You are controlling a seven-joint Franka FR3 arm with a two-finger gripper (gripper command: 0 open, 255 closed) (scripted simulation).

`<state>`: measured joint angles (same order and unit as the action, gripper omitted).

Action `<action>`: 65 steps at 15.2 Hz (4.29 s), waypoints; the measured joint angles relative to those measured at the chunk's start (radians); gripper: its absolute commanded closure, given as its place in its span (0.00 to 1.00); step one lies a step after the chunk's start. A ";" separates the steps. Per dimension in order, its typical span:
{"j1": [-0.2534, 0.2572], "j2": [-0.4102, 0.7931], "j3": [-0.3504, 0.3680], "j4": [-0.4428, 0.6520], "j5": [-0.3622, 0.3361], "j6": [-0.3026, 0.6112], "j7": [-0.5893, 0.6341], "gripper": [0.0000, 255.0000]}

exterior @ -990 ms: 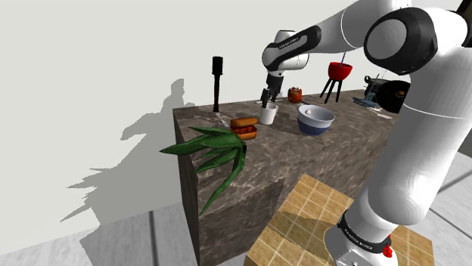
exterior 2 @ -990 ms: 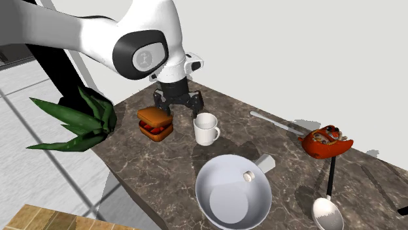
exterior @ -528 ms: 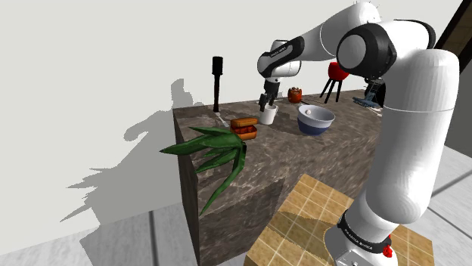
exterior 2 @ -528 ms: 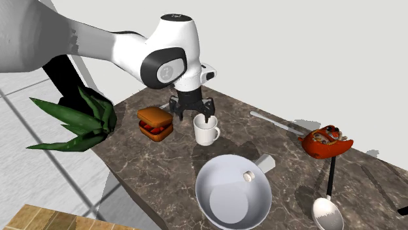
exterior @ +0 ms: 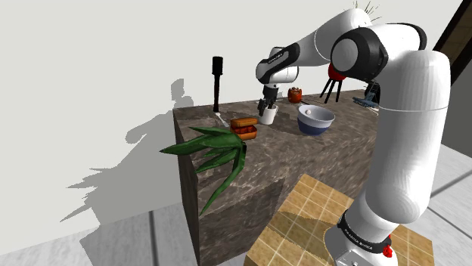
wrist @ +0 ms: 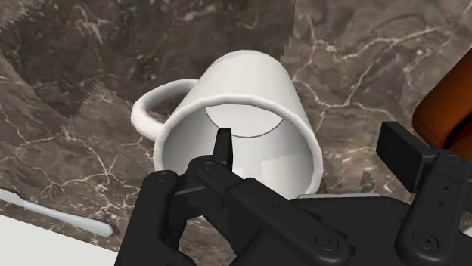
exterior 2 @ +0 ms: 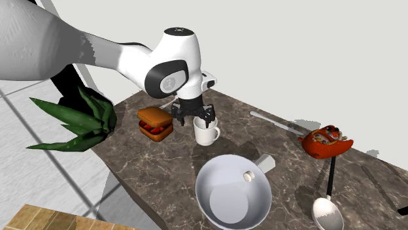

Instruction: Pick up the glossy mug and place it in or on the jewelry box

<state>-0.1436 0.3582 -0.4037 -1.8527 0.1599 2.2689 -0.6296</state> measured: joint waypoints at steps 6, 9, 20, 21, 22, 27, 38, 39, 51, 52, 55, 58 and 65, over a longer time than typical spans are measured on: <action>0.000 0.001 0.000 0.000 0.000 0.001 0.000 1.00; 0.000 0.001 0.000 0.000 0.000 0.001 0.000 1.00; 0.005 -0.028 -0.007 0.029 -0.016 -0.055 0.011 1.00; 0.007 -0.035 -0.008 0.032 -0.020 -0.064 0.014 1.00; 0.007 -0.042 -0.010 0.038 -0.024 -0.076 0.015 1.00; 0.011 -0.070 -0.017 0.073 -0.040 -0.136 0.024 1.00; 0.013 -0.109 -0.025 0.173 -0.062 -0.272 0.036 1.00; 0.012 -0.110 -0.026 0.185 -0.063 -0.285 0.036 1.00; 0.064 -0.177 -0.008 0.226 -0.104 -0.386 0.118 1.00; 0.078 -0.188 0.000 0.213 -0.111 -0.383 0.141 1.00; 0.127 -0.234 0.027 0.174 -0.140 -0.387 0.219 1.00; 0.170 -0.281 0.055 0.138 -0.167 -0.396 0.295 1.00; 0.229 -0.311 0.105 0.093 -0.190 -0.384 0.411 1.00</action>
<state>0.0855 0.0469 -0.2989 -1.7597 -0.0298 1.8853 -0.2190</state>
